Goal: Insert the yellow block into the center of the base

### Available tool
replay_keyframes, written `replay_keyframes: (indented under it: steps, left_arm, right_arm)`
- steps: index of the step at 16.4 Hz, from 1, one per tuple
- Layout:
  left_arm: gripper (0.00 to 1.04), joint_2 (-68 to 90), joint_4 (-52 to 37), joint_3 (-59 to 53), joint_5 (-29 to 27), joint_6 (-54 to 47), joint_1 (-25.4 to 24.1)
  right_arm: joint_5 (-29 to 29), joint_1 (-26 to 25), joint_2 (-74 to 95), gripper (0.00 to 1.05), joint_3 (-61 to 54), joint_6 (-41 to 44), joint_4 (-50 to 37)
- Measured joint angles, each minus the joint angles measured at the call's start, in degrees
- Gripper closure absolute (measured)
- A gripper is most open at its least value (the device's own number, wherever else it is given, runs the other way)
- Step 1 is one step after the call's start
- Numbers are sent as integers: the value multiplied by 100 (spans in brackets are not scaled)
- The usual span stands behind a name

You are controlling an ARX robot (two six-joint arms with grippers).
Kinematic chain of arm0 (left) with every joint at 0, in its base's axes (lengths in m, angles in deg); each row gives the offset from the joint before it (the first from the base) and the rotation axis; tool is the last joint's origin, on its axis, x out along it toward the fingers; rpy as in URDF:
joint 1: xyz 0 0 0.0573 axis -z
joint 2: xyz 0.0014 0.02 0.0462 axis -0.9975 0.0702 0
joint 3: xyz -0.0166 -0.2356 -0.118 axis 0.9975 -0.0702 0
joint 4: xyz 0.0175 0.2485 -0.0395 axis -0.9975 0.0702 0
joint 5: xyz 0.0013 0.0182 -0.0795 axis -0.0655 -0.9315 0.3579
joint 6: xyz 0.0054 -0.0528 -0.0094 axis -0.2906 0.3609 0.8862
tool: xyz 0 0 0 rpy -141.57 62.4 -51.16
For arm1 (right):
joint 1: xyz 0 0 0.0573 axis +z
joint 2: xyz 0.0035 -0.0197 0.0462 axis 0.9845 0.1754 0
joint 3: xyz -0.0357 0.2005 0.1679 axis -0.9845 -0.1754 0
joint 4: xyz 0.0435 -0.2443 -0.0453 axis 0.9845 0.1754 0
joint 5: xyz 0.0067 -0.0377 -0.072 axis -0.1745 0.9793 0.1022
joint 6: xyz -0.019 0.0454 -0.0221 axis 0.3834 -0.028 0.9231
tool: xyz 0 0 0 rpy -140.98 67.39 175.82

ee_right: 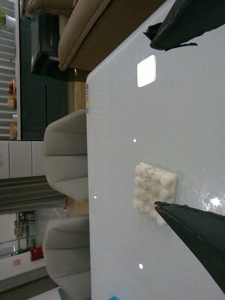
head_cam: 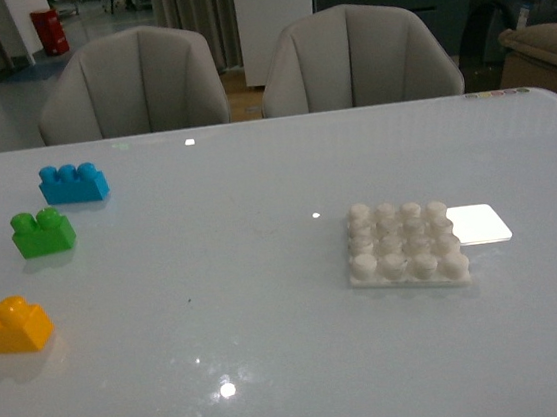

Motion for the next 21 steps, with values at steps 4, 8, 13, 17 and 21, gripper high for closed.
replay_keyframes:
  steps: [4,8,13,17,21]
  left_arm:
    - [7,0,0,0,0,0,0]
    - [7,0,0,0,0,0,0]
    - [7,0,0,0,0,0,0]
    - [7,0,0,0,0,0,0]
    - [7,0,0,0,0,0,0]
  right_arm:
    - [-520,-623,1294,6,127,-133,-1239]
    - [-592,-763,4138,6,1255,-343,-3486]
    - [-391,4,8411,6,4463,-612,-2162]
    - [-199,330,10192,6,6151,-640,-966]
    - [9,483,11475,6,6793,-643,-389]
